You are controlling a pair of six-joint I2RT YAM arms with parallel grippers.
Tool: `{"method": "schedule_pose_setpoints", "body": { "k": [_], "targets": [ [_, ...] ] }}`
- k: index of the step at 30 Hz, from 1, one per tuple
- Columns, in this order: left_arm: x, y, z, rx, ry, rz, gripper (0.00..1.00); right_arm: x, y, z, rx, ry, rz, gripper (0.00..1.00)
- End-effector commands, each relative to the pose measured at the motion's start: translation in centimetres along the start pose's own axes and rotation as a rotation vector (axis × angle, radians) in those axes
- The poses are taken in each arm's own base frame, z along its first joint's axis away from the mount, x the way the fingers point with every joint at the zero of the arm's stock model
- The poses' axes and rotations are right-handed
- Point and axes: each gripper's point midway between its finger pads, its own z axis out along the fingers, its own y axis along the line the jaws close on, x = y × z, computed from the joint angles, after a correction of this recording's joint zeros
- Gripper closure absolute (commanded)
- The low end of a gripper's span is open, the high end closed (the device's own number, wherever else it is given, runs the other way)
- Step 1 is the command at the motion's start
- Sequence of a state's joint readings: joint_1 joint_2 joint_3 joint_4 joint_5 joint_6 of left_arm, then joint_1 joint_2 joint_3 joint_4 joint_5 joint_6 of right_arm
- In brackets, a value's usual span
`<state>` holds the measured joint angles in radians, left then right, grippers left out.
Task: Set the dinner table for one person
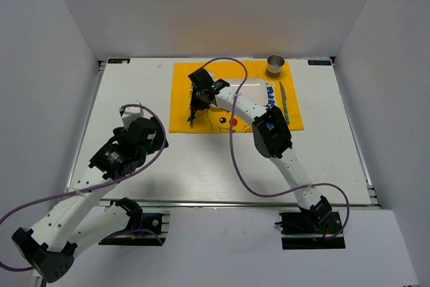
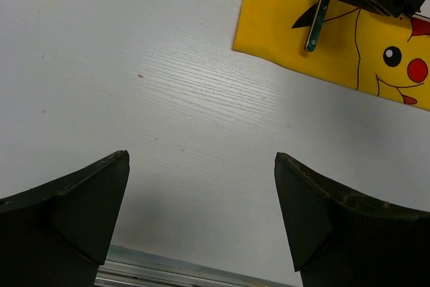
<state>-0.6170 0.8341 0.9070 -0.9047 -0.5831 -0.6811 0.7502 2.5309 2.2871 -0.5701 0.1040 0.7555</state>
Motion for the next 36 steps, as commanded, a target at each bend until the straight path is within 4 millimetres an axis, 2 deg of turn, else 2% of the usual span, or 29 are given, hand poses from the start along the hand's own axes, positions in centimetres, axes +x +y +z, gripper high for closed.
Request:
{"method": "schedule_pose_setpoints", "body": {
  "k": [1,12,22,24,28,30,32,35,36],
  "targets": [
    [-1.0,-0.5,-0.5,0.036,-0.026,-0.018,0.02,-1.8,1.0,-1.5,-0.015,-0.046,-0.017,1.0],
    [-0.9,-0.7,-0.7,0.056,-0.025,-0.013,0.02,-2.3,0.8,0.0,-0.057,-0.034,-0.027,1.0],
    [-1.1,-0.7,-0.9,0.066,-0.033,-0.02,0.02,-0.5,-0.5,2.0,-0.033,0.007,-0.027,0.99],
    [-1.0,-0.8,-0.9,0.068,-0.033,-0.021,0.02,-0.2,-0.5,2.1,-0.036,0.015,-0.027,0.95],
    [-1.0,-0.8,-0.9,0.069,-0.032,-0.021,0.02,-0.3,-0.1,1.9,-0.044,0.01,-0.026,0.77],
    [-1.0,-0.8,-0.9,0.069,-0.032,-0.018,0.02,-0.5,-0.1,1.6,-0.043,0.005,-0.023,0.72],
    [-1.0,-0.8,-0.9,0.068,-0.031,-0.017,0.02,-0.9,0.6,0.8,-0.056,-0.008,-0.022,0.65],
    [-1.1,-0.8,-0.9,0.071,-0.035,-0.02,0.02,-1.6,1.7,-1.1,-0.078,-0.039,-0.017,0.6],
    [-1.0,-0.8,-0.9,0.069,-0.032,-0.02,0.02,-2.6,2.6,-2.7,-0.091,-0.071,-0.01,0.49]
  ]
}}
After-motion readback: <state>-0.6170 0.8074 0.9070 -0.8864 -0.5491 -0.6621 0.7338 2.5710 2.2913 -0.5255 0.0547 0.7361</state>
